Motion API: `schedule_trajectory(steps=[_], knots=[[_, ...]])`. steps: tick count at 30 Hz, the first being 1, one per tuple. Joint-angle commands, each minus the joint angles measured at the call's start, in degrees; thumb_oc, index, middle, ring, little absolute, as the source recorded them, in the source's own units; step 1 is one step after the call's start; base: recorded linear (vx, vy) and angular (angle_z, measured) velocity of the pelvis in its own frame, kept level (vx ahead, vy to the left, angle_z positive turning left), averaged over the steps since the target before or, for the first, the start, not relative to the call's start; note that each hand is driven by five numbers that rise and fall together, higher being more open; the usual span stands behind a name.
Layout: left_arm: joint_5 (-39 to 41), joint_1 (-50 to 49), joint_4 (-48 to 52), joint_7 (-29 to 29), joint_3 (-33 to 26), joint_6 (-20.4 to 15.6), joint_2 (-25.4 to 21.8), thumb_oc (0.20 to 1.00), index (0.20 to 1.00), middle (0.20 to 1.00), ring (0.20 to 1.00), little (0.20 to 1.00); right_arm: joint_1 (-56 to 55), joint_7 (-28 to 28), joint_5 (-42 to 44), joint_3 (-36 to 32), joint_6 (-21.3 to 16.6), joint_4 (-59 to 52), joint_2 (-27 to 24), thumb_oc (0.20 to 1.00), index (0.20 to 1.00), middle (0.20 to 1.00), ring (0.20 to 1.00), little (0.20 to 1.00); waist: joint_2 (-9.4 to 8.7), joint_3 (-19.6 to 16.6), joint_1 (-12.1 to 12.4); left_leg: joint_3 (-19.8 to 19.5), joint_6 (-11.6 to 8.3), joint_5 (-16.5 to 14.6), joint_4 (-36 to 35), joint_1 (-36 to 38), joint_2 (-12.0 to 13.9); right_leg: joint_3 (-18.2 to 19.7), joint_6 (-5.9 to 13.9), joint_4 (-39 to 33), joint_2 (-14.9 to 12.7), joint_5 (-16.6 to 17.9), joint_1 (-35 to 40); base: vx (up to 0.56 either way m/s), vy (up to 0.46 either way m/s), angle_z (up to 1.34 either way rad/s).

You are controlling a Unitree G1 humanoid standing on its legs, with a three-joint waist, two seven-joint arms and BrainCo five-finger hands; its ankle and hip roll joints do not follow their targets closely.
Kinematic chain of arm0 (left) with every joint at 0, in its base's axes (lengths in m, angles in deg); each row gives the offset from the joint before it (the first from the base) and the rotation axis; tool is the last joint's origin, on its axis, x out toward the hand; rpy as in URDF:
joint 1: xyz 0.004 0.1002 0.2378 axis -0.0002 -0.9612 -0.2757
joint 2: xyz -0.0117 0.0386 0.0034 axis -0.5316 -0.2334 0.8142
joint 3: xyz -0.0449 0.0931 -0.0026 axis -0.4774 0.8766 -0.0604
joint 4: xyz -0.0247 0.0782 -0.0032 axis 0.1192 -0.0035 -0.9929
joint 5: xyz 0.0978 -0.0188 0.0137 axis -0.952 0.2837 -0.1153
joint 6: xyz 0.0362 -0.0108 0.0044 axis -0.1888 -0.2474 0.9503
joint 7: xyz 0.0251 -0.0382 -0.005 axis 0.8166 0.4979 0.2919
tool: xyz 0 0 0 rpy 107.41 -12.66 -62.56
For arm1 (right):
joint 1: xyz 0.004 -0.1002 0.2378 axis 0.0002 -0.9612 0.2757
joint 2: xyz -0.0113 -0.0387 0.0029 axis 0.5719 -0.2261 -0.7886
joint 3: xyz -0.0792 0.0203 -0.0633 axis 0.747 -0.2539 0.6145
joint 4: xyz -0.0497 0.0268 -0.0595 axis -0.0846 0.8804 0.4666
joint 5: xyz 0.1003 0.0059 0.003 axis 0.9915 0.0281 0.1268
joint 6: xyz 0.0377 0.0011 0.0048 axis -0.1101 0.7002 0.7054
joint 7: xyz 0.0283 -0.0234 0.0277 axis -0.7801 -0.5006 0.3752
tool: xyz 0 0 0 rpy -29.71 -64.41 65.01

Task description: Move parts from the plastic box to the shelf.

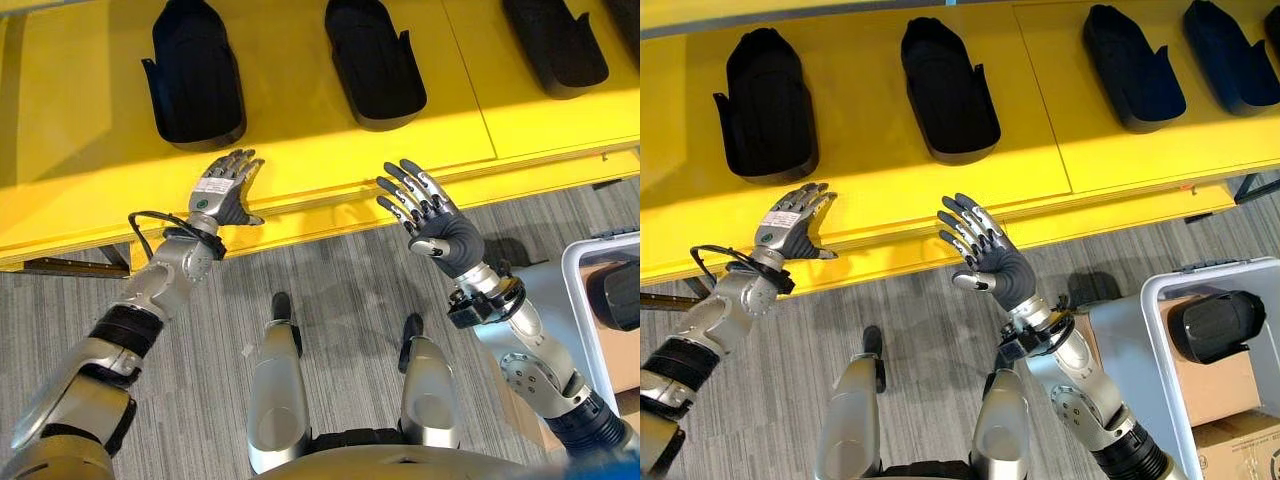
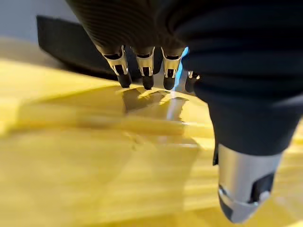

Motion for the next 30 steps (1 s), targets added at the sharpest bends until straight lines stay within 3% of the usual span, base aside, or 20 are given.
schedule_trajectory(steps=[1,6,8,9,10,11,13,18,24,28,30], knots=[[9.52,-7.05,2.41,4.28,-0.45,-4.88,3.28,1.000,1.000,1.000,1.000,1.000,0.71,0.39,0.86,-0.11,-3.02,-4.27,0.37,1.000,1.000,1.000,1.000,1.000,-0.58,-4.28,0.13,1.50,0.27,0.06,-1.01,2.08,2.51,1.97,-2.48,0.08,0.58,3.26,-1.62,0.00,0.000,0.00],[21.47,-13.23,5.92,8.91,0.98,-7.17,7.70,1.000,1.000,1.000,1.000,1.000,2.62,-0.20,0.78,0.73,-3.40,-3.76,0.61,1.000,1.000,1.000,1.000,1.000,0.16,-4.13,0.58,1.29,0.27,0.67,-1.97,3.08,2.56,2.06,-2.75,0.64,0.82,2.90,-1.24,0.00,-0.037,-0.03],[30.35,-16.15,7.67,10.83,1.39,-7.71,9.54,1.000,1.000,1.000,1.000,1.000,2.96,-0.29,0.38,0.80,-3.49,-3.67,0.42,1.000,1.000,1.000,1.000,1.000,0.69,-3.91,0.69,1.14,0.22,0.99,-2.82,4.11,2.74,2.11,-2.88,1.03,1.13,2.37,-0.84,-0.01,-0.054,-0.01],[30.39,-16.17,7.72,10.87,1.36,-7.68,9.52,1.000,1.000,1.000,1.000,1.000,2.98,-0.29,0.38,0.81,-3.49,-3.67,0.42,1.000,1.000,1.000,1.000,1.000,0.69,-4.06,0.63,1.12,0.24,1.28,-3.08,3.99,2.71,2.06,-2.91,0.82,1.14,2.60,-0.96,-0.02,-0.066,-0.02],[39.85,-18.63,7.97,13.13,1.35,-8.65,11.74,1.000,1.000,1.000,1.000,1.000,3.06,-0.56,-0.55,0.84,-3.67,-3.01,0.53,1.000,1.000,1.000,1.000,1.000,1.30,-4.21,0.58,0.87,0.15,2.11,-4.28,4.73,2.95,2.22,-3.19,1.32,1.52,2.23,-0.89,-0.03,-0.078,-0.02],[44.25,-19.53,7.62,13.97,1.88,-8.59,13.31,1.000,1.000,1.000,1.000,1.000,3.30,-1.09,-0.99,0.97,-4.02,-2.61,0.79,1.000,1.000,1.000,1.000,1.000,1.61,-4.28,0.54,0.86,0.05,2.70,-5.09,5.19,3.18,2.23,-3.35,1.62,1.83,1.98,-0.87,-0.04,-0.108,0.00],[47.12,-20.33,7.27,14.65,2.26,-8.37,14.51,1.000,1.000,1.000,1.000,1.000,3.56,-1.31,-1.38,1.18,-4.24,-2.30,0.96,1.000,1.000,1.000,1.000,1.000,1.89,-4.50,0.51,0.78,0.02,3.21,-5.95,5.52,3.47,2.27,-3.51,1.62,2.21,1.79,-0.91,-0.03,-0.086,0.02],[66.95,-24.80,9.25,19.17,3.38,-7.32,20.10,1.000,1.000,1.000,1.000,1.000,5.45,-3.29,-3.33,2.97,-5.25,0.21,2.47,1.000,1.000,1.000,1.000,1.000,4.21,-6.39,0.08,1.58,-0.23,8.97,-15.63,11.38,7.18,2.83,-5.63,4.21,6.61,-1.46,-2.32,-0.05,-0.147,-0.14],[75.00,-28.38,11.84,21.79,1.92,-7.09,21.91,1.000,1.000,1.000,1.000,1.000,5.48,-2.53,-2.94,3.82,-5.38,0.73,2.13,1.000,1.000,1.000,1.000,1.000,5.28,-9.22,-0.04,2.01,0.08,12.07,-21.57,15.24,10.08,4.69,-7.64,5.81,11.23,-3.75,-4.02,0.00,-0.203,-0.40],[79.36,-30.72,13.37,23.67,-0.58,-7.47,23.31,1.000,1.000,1.000,1.000,1.000,3.25,-2.15,-4.66,1.29,-5.53,1.56,0.57,1.000,1.000,1.000,1.000,1.000,5.76,-12.81,-0.44,2.90,-0.58,18.59,-25.40,17.51,12.35,6.16,-9.41,3.81,15.31,-4.72,-3.68,0.05,-0.278,-0.29],[80.68,-30.71,13.90,23.91,-1.11,-7.63,23.87,1.000,1.000,1.000,1.000,1.000,2.81,-2.41,-5.25,0.79,-5.47,2.55,0.48,1.000,1.000,1.000,1.000,1.000,5.61,-13.30,-0.34,2.15,-0.44,19.81,-24.36,17.17,12.10,6.65,-9.77,1.88,15.99,-4.30,-3.00,0.04,-0.158,-0.34]])
